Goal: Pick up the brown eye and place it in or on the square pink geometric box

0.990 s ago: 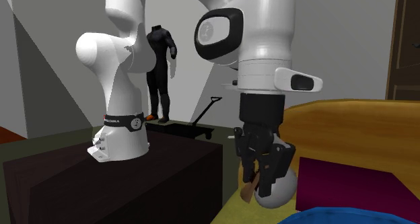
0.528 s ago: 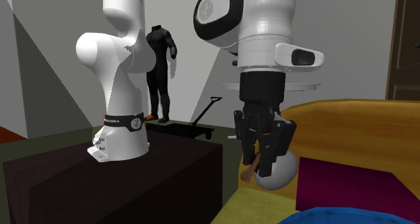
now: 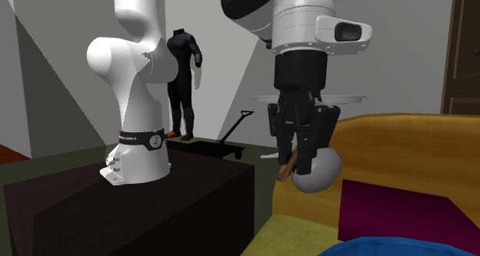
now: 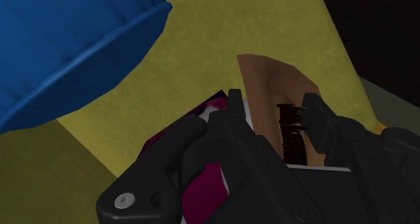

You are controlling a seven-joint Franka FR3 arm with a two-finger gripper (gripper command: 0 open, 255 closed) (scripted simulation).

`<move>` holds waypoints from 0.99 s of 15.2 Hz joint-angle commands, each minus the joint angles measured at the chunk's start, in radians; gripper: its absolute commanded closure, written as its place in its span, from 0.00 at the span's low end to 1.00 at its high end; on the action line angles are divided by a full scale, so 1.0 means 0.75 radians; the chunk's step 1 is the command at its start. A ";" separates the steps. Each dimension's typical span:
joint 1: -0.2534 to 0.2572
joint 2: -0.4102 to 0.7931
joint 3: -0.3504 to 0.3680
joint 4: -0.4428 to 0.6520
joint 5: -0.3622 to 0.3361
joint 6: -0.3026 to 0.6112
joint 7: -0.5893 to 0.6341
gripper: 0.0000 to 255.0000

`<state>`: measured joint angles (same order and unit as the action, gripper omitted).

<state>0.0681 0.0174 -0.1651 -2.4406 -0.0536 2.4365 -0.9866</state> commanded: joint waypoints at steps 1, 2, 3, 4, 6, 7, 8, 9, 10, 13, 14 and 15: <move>-0.001 -0.029 -0.001 0.014 -0.005 -0.042 0.000 1.00; -0.001 -0.043 -0.001 0.019 -0.007 -0.061 0.001 1.00; -0.001 -0.057 -0.001 0.024 -0.009 -0.080 0.002 1.00; -0.001 -0.070 -0.001 0.029 -0.011 -0.099 0.003 1.00; -0.001 -0.096 0.000 0.041 -0.014 -0.137 0.005 1.00; -0.001 -0.109 0.000 0.048 -0.016 -0.156 0.006 1.00; -0.001 -0.114 0.001 0.050 -0.017 -0.163 0.006 1.00; 0.014 -0.089 0.016 0.085 -0.009 -0.175 0.030 1.00; 0.028 -0.064 0.031 0.121 -0.002 -0.187 0.054 1.00; 0.069 0.015 0.072 0.237 0.016 -0.226 0.122 1.00; 0.082 0.043 0.084 0.278 0.020 -0.241 0.144 1.00; 0.094 0.071 0.096 0.321 0.024 -0.256 0.166 1.00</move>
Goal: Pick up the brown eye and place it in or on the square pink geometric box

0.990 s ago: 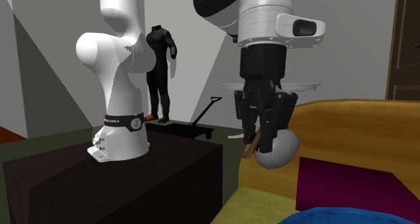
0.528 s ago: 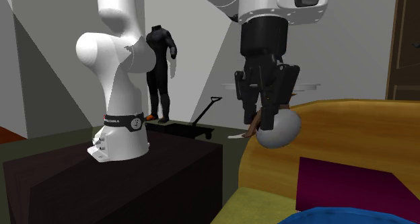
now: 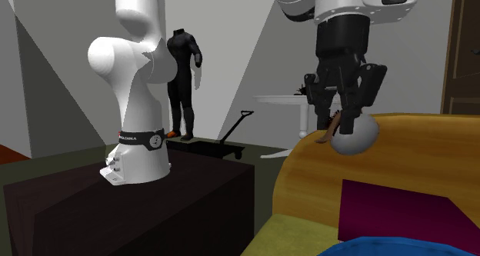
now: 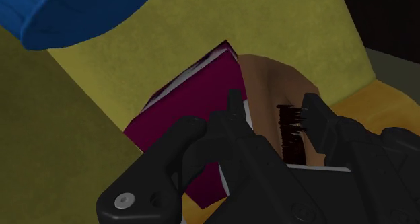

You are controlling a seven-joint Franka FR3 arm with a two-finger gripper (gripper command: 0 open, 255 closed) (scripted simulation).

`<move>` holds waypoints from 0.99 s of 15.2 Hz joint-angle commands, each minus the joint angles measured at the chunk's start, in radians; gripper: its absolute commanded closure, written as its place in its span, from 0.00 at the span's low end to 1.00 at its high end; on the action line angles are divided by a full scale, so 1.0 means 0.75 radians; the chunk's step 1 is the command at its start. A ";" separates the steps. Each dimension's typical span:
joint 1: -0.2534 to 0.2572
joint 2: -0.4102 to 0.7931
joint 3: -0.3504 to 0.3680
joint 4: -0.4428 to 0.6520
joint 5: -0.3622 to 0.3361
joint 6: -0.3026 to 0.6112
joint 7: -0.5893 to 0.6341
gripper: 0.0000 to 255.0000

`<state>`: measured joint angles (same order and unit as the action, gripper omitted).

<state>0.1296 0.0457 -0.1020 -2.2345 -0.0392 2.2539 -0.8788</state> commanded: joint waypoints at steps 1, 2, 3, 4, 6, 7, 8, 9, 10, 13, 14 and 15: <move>0.025 0.063 0.023 0.090 0.008 -0.028 0.043 1.00; 0.037 0.093 0.034 0.136 0.011 -0.044 0.065 1.00; 0.049 0.124 0.044 0.183 0.014 -0.062 0.085 1.00; 0.061 0.155 0.054 0.232 0.015 -0.079 0.105 1.00; 0.085 0.221 0.072 0.335 0.018 -0.118 0.145 1.00; 0.096 0.255 0.080 0.389 0.019 -0.138 0.164 1.00; 0.104 0.277 0.084 0.423 0.019 -0.151 0.175 1.00; 0.104 0.285 0.084 0.416 0.019 -0.136 0.176 1.00; 0.104 0.294 0.084 0.409 0.019 -0.120 0.176 1.00; 0.103 0.321 0.084 0.389 0.020 -0.073 0.177 1.00; 0.103 0.330 0.084 0.383 0.020 -0.058 0.177 1.00; 0.103 0.340 0.084 0.378 0.020 -0.043 0.177 1.00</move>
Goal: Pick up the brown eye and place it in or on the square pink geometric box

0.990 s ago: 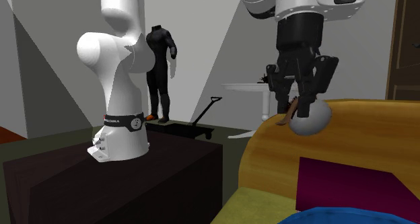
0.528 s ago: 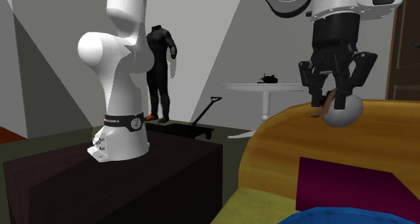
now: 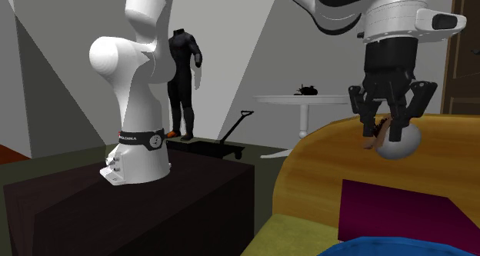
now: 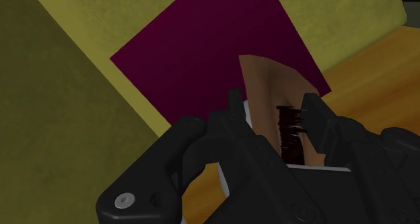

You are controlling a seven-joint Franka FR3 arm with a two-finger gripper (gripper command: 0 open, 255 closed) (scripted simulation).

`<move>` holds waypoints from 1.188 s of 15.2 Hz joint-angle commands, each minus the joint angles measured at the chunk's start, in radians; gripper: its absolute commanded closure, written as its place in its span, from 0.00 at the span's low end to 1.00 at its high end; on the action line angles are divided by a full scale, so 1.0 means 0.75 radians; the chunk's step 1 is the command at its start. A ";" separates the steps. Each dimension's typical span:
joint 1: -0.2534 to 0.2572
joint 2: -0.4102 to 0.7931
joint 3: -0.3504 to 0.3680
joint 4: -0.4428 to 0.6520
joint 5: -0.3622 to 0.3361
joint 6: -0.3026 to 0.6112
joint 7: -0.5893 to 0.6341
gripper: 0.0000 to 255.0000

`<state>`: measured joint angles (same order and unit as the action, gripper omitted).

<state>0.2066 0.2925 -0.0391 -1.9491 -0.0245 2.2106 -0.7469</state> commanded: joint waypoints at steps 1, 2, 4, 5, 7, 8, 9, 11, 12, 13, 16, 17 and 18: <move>0.000 0.021 0.000 -0.008 0.000 0.030 0.001 1.00; 0.000 0.031 0.001 -0.013 0.001 0.045 0.002 1.00; 0.000 0.052 0.001 -0.023 0.001 0.076 0.002 1.00; 0.000 0.062 0.001 -0.027 0.001 0.090 0.002 1.00; -0.001 0.084 0.001 -0.034 0.001 0.120 0.003 1.00; -0.001 0.096 0.001 -0.038 0.002 0.135 0.003 1.00; -0.001 0.107 0.001 -0.041 0.002 0.149 0.003 1.00; -0.001 0.123 0.001 -0.044 0.002 0.169 0.004 1.00; -0.001 0.124 0.001 -0.044 0.002 0.169 0.004 1.00; -0.001 0.124 0.001 -0.044 0.002 0.169 0.004 1.00; -0.001 0.124 0.001 -0.044 0.002 0.169 0.004 1.00; -0.001 0.124 0.001 -0.044 0.002 0.169 0.004 1.00; -0.001 0.123 0.002 -0.044 0.002 0.169 0.004 0.00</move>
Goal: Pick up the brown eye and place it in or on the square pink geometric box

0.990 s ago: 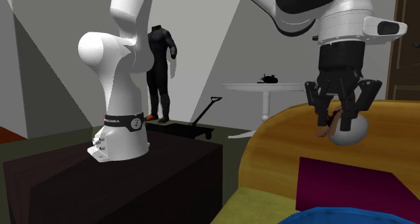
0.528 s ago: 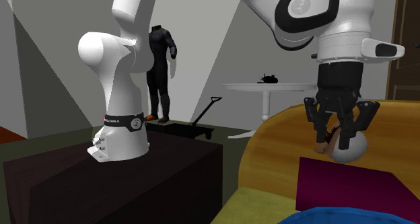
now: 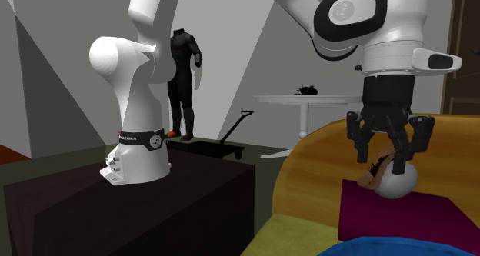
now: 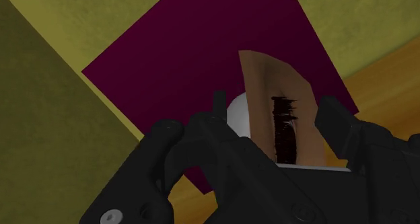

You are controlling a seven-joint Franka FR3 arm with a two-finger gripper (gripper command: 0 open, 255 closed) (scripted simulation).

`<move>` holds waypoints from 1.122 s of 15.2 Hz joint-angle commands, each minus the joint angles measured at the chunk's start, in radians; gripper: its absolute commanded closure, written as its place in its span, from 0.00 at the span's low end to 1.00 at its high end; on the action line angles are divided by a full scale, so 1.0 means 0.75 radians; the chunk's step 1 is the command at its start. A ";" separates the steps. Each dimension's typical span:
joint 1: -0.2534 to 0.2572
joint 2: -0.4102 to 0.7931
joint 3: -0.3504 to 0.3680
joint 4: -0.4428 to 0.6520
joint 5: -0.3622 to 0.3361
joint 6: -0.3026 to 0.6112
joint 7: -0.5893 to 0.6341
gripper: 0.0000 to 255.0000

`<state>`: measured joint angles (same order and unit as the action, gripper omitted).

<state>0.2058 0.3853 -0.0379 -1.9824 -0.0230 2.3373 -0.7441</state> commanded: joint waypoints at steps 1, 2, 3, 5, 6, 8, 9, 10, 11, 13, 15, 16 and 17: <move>0.000 0.000 0.000 0.000 0.000 0.000 0.000 0.00; 0.000 0.000 0.000 0.000 0.000 0.000 0.000 0.00; 0.000 0.000 0.000 0.000 0.000 0.000 0.000 0.00; 0.000 0.000 0.000 0.000 0.000 0.000 0.000 0.00; 0.001 -0.028 0.000 0.009 0.000 -0.037 0.000 0.00; 0.003 -0.080 0.000 0.033 -0.001 -0.113 0.001 0.00; 0.004 -0.099 0.000 0.045 -0.002 -0.143 0.001 0.00; 0.004 -0.099 0.000 0.045 -0.002 -0.143 0.001 0.00; 0.004 -0.099 0.000 0.044 -0.002 -0.143 0.001 0.00; 0.004 -0.099 0.000 0.045 -0.002 -0.143 0.001 0.00; 0.004 -0.099 0.000 0.045 -0.002 -0.143 0.001 0.00; 0.004 -0.099 0.000 0.045 -0.002 -0.143 0.001 0.00; 0.004 -0.099 0.000 0.045 -0.002 -0.143 0.001 0.00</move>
